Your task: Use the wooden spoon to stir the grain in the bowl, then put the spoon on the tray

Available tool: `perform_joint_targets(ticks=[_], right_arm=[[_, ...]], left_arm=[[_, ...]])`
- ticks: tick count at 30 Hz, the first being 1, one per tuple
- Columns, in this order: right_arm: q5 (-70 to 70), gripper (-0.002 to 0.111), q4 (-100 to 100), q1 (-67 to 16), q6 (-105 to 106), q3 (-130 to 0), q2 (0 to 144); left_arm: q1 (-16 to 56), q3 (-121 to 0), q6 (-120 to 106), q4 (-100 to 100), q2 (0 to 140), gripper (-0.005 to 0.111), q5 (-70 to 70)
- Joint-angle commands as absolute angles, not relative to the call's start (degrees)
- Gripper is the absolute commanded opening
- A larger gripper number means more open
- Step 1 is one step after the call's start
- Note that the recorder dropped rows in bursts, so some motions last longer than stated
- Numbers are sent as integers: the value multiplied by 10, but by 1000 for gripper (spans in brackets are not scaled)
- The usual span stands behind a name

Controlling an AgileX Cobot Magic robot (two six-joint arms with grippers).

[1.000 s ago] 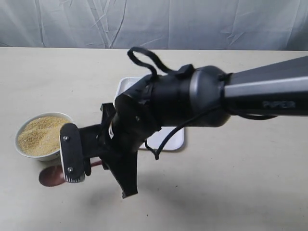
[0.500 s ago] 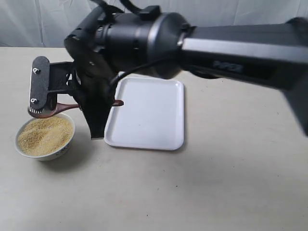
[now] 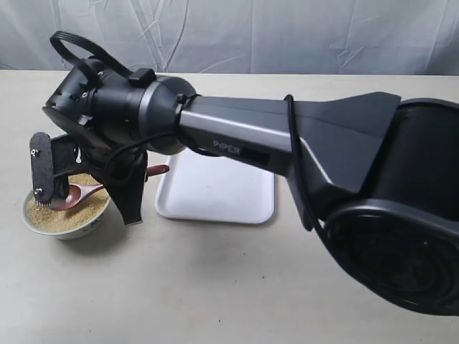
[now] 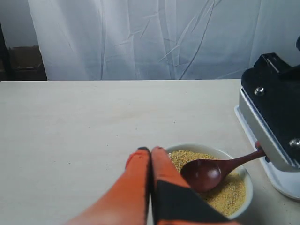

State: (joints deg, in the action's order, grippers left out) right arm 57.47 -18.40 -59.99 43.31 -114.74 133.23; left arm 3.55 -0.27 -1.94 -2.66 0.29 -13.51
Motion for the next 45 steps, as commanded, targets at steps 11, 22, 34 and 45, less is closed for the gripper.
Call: perform_joint_targets(ticks=[11, 22, 34, 45], right_arm=[[567, 42, -188, -601, 435, -1152, 1334], [573, 52, -186, -601, 300, -1152, 1279], [578, 52, 313, -474, 131, -1037, 1212], [192, 52, 772, -474, 333, -643, 1063]], left_arm=[[36, 0, -16, -22, 0, 0, -133], [36, 0, -16, -22, 0, 0, -133], [36, 0, -16, -22, 0, 0, -133], [36, 0, -16, -22, 0, 0, -133]])
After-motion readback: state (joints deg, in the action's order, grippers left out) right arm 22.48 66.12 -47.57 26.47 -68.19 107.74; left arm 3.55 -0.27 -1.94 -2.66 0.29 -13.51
